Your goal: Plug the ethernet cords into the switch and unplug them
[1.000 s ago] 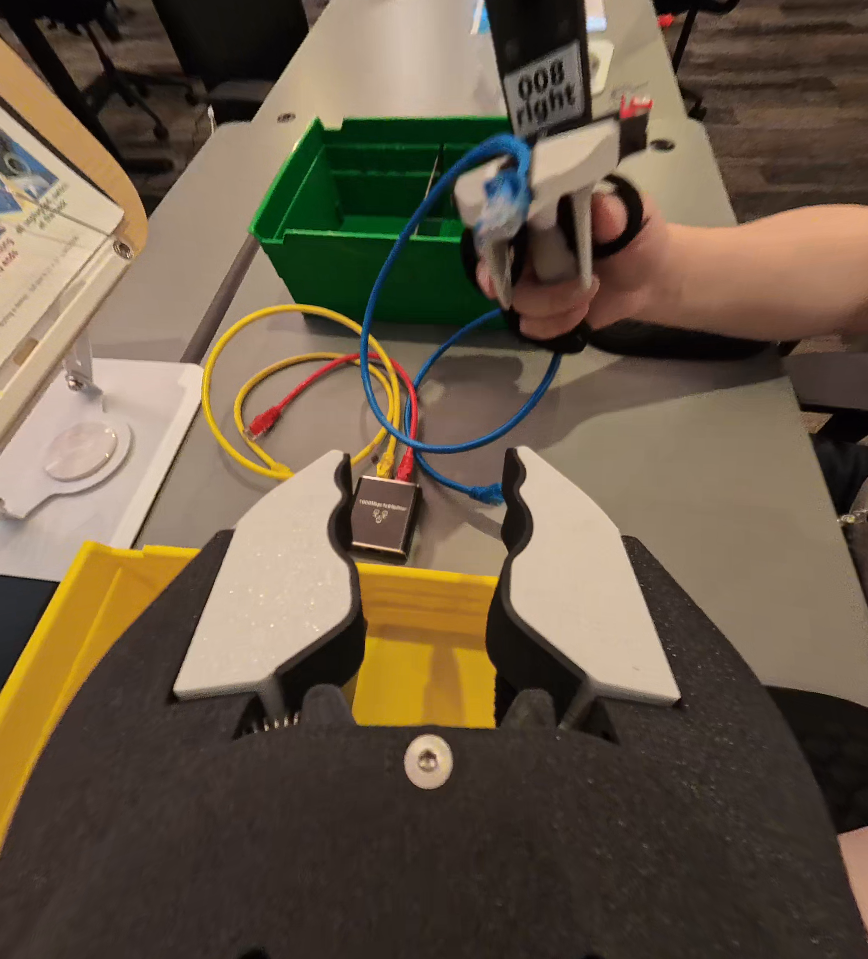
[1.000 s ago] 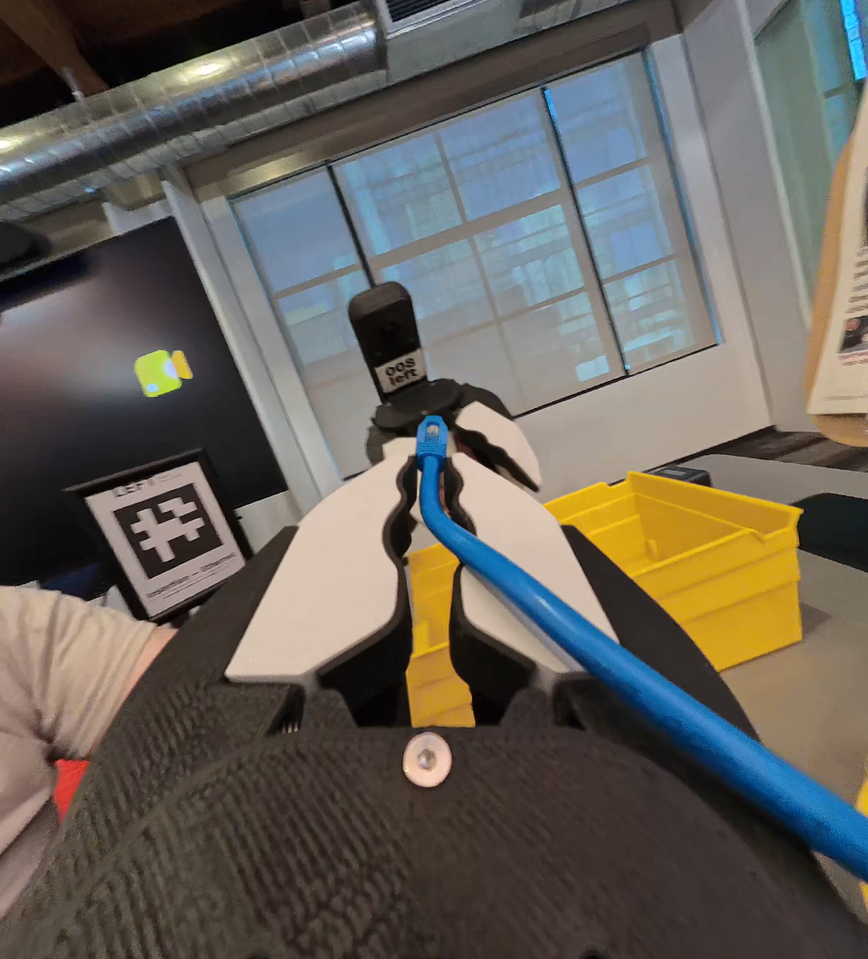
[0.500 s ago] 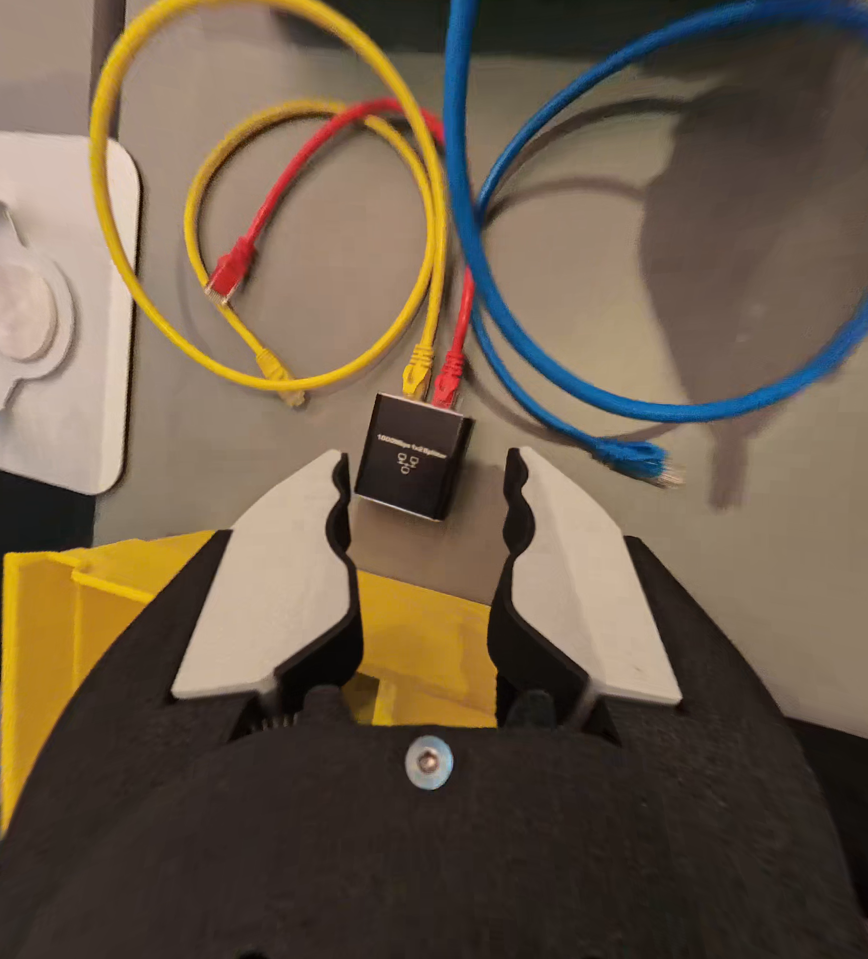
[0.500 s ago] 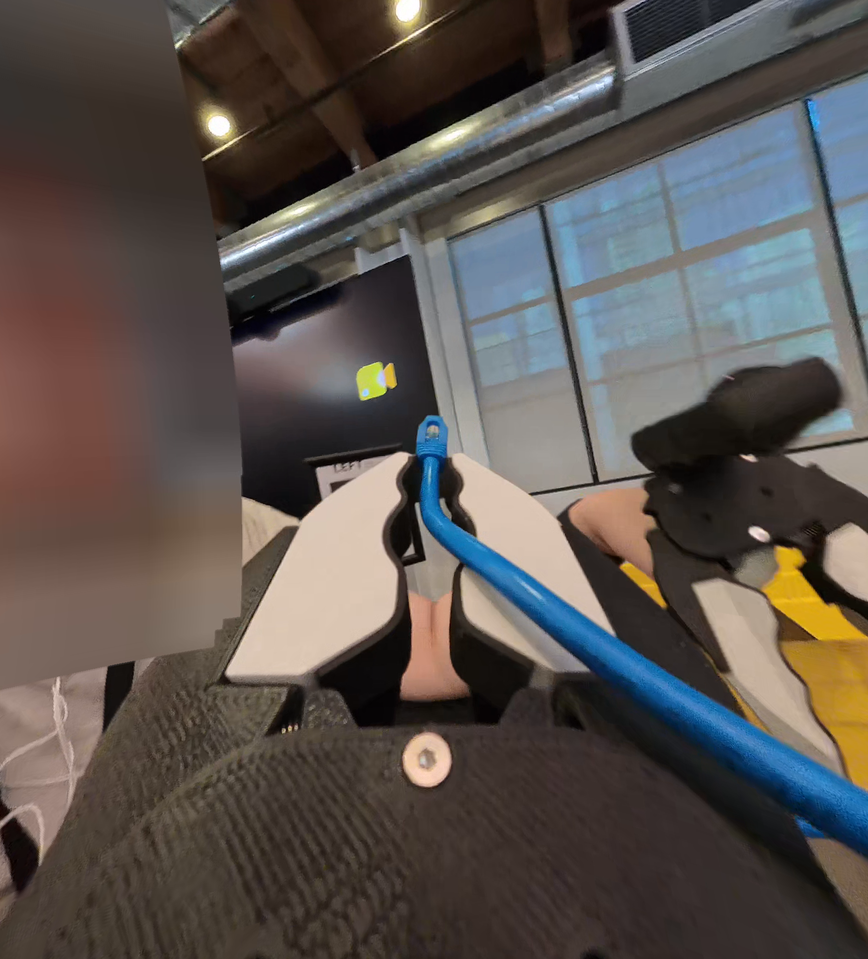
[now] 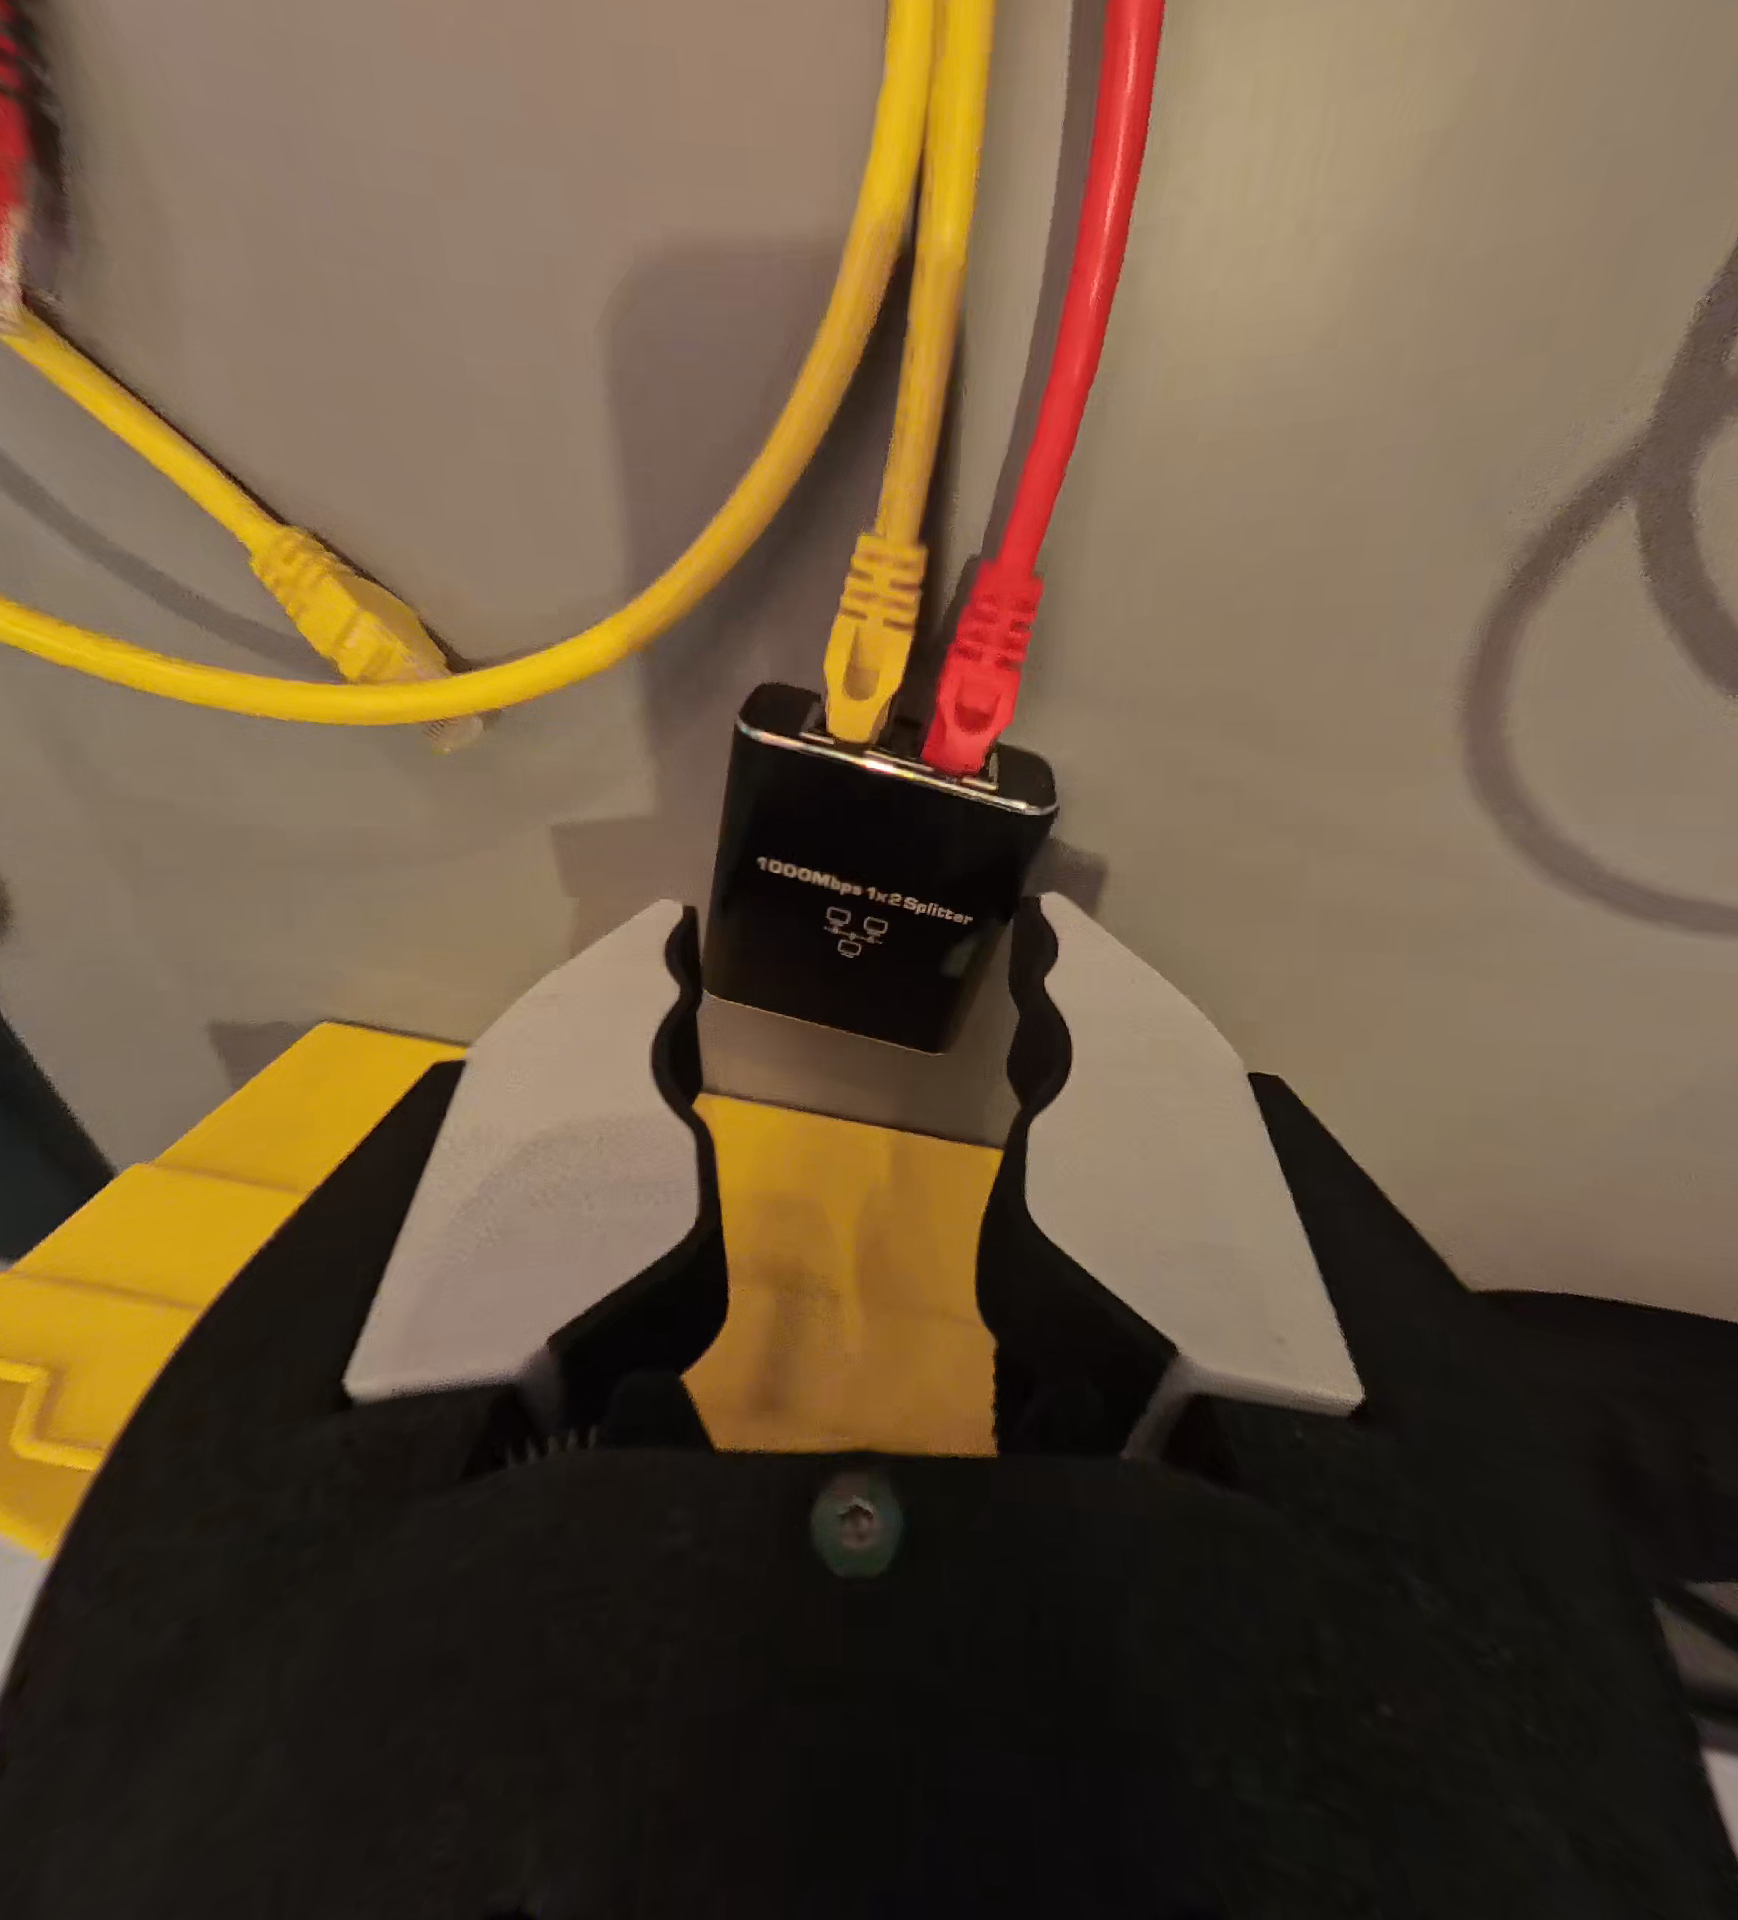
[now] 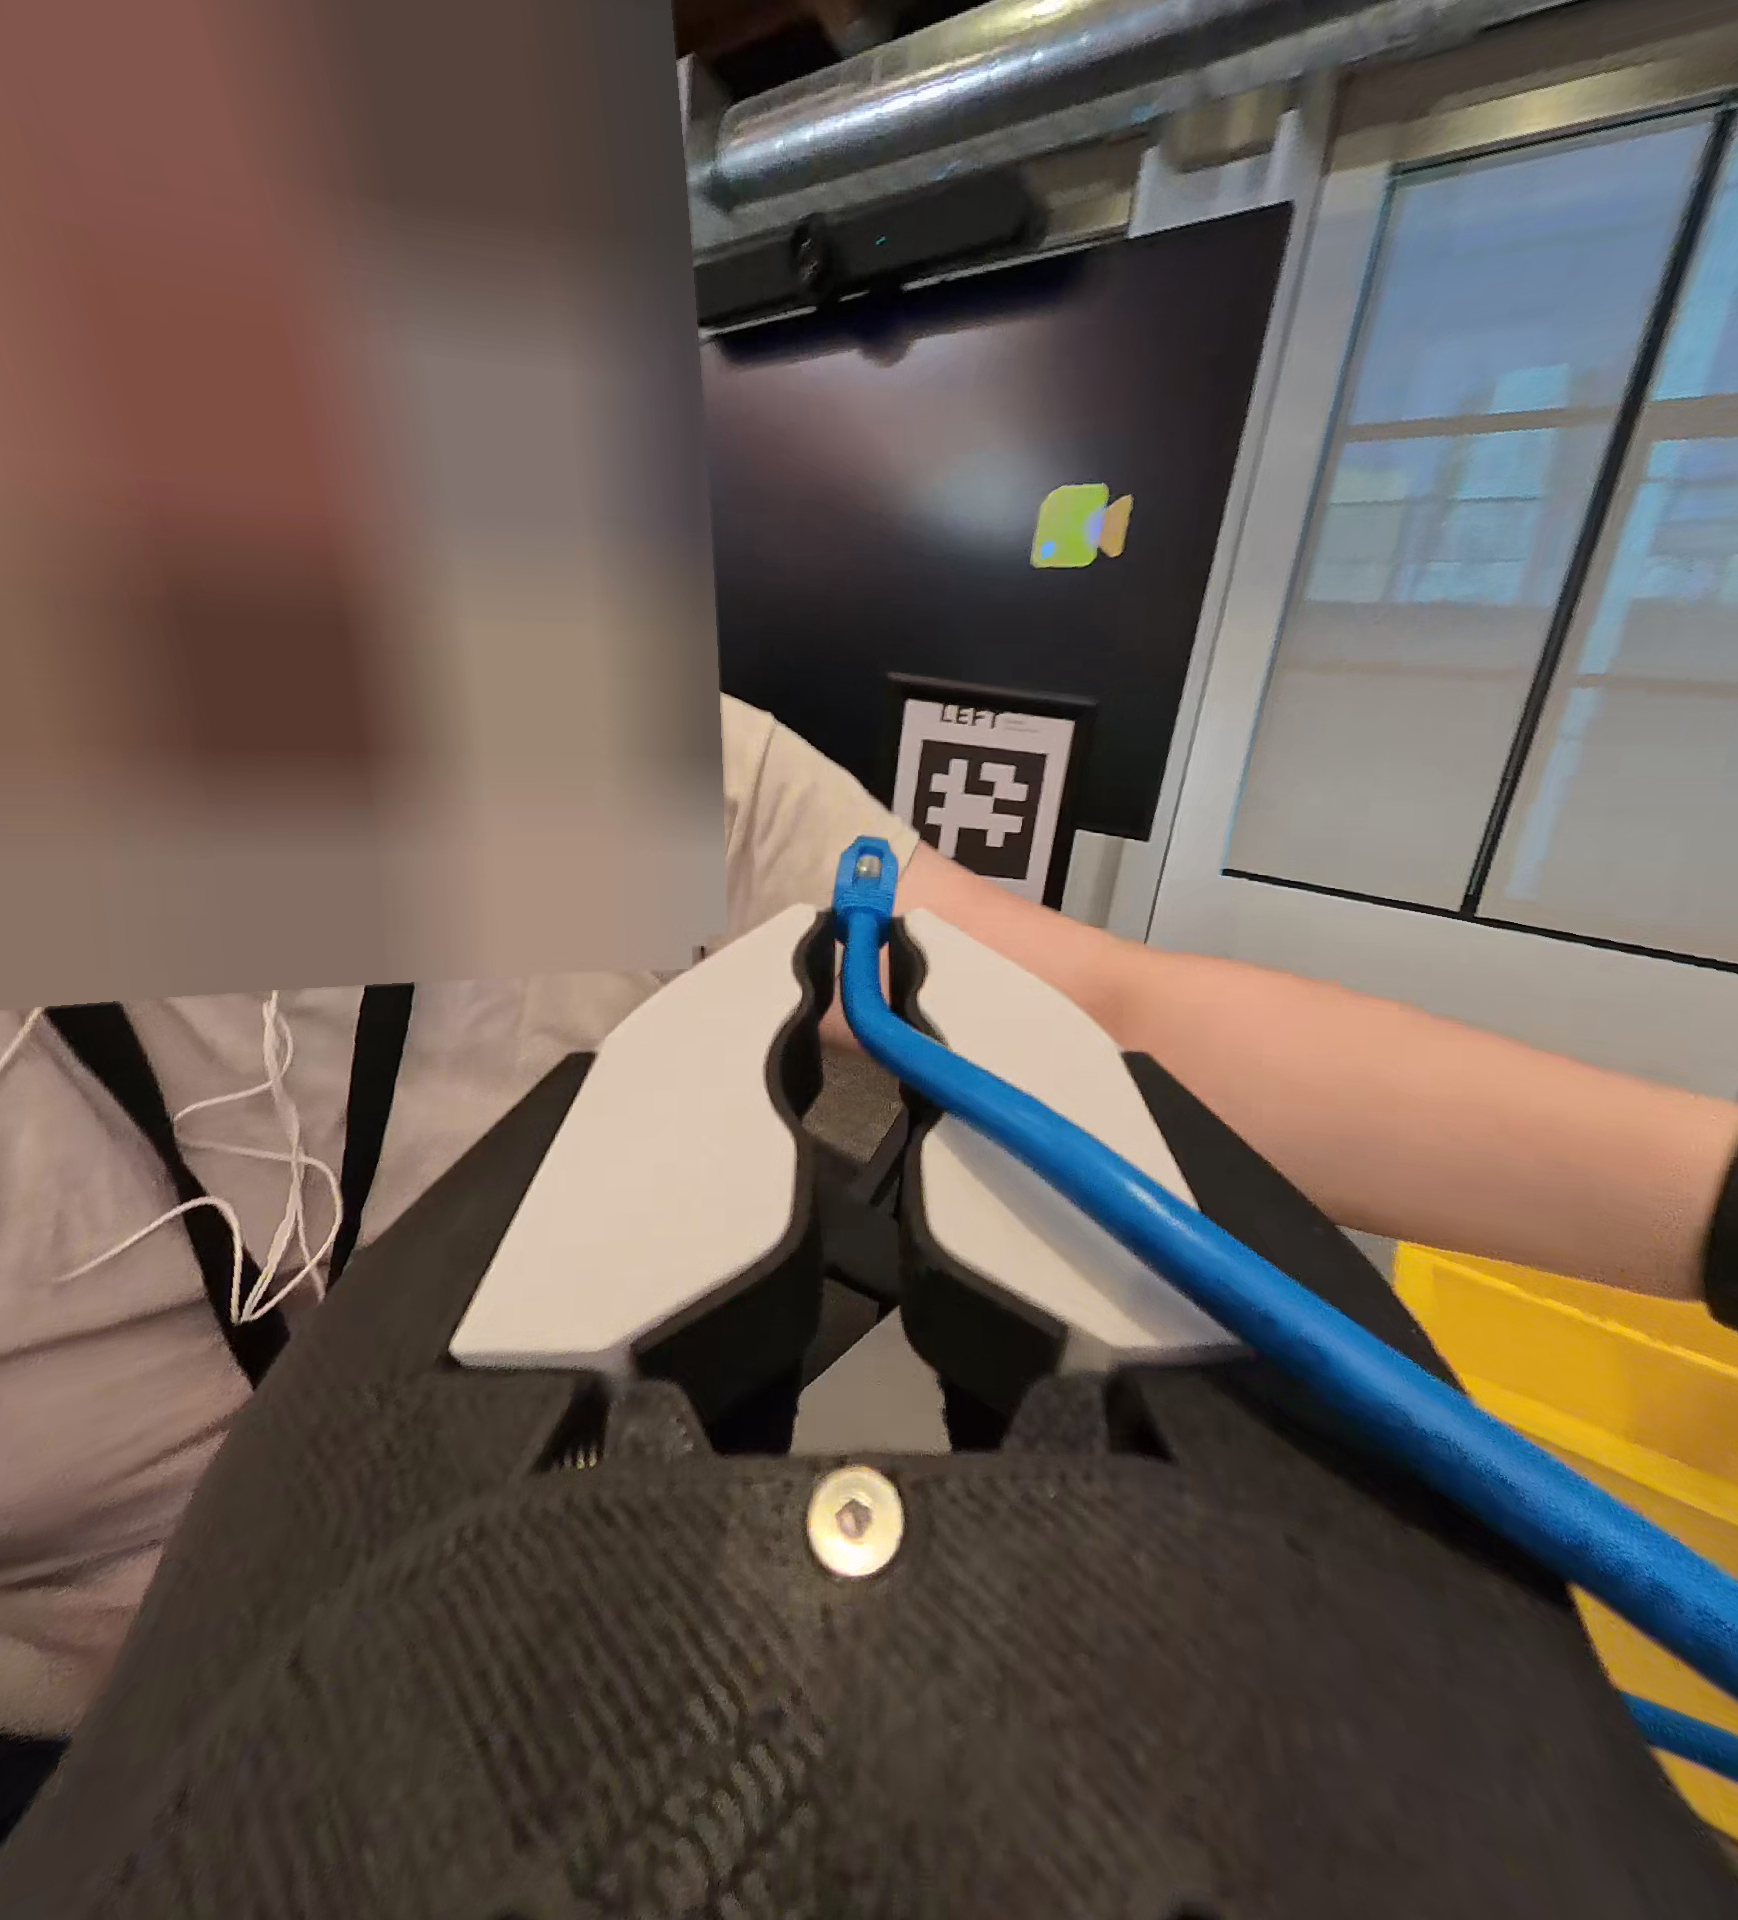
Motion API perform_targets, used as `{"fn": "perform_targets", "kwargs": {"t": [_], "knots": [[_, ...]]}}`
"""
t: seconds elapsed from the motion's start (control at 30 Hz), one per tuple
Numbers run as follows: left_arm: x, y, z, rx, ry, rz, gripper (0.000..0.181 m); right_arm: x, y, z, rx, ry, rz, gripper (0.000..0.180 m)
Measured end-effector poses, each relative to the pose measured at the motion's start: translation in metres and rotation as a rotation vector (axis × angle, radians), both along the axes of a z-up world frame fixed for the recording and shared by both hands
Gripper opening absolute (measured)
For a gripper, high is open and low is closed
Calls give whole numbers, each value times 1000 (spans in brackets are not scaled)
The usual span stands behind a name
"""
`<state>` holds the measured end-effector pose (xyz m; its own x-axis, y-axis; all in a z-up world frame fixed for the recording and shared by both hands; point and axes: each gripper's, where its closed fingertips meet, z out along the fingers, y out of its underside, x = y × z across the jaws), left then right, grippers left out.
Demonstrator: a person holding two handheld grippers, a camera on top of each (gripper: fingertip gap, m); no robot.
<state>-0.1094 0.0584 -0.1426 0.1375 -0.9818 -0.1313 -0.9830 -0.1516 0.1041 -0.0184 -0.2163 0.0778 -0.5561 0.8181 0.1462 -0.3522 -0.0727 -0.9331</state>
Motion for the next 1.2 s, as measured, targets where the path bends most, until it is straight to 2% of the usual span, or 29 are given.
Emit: {"fn": "perform_targets", "kwargs": {"t": [0.1,0.2,0.4,0.47,0.53,0.6,0.67,0.8,0.87,0.9,0.97,1.03,1.13,1.2], "knots": [[-7,2,-11,19,110,-1,65,4,-10,0,51,-3,20,10],[-6,0,-12,13,131,89,62,10,-15,2,75,4,26,10],[-2,-24,-12,-16,97,549,62,25,-21,7,117,19,31,10],[6,-43,-12,-83,57,649,62,29,-22,8,136,18,22,10],[22,-73,-11,-263,0,666,67,33,-23,8,149,20,15,10],[36,-101,-5,-443,-55,640,66,37,-22,9,155,18,1,10],[34,-113,-4,-502,-63,602,62,40,-21,10,160,19,-10,10],[33,-98,-2,-368,-176,418,57,47,-21,13,171,37,-25,10],[38,-88,4,-237,-249,234,61,49,-21,13,179,35,-29,10],[41,-82,8,-155,-277,127,68,49,-21,13,182,38,-34,10],[46,-83,13,-51,-296,-101,69,50,-21,13,178,44,-27,10],[50,-80,12,72,-279,-263,71,50,-20,13,174,41,-26,10],[54,-79,5,96,-237,-369,73,49,-21,10,180,22,-24,10],[50,-78,-2,55,-195,-377,73,48,-22,8,191,12,-26,10]]}}
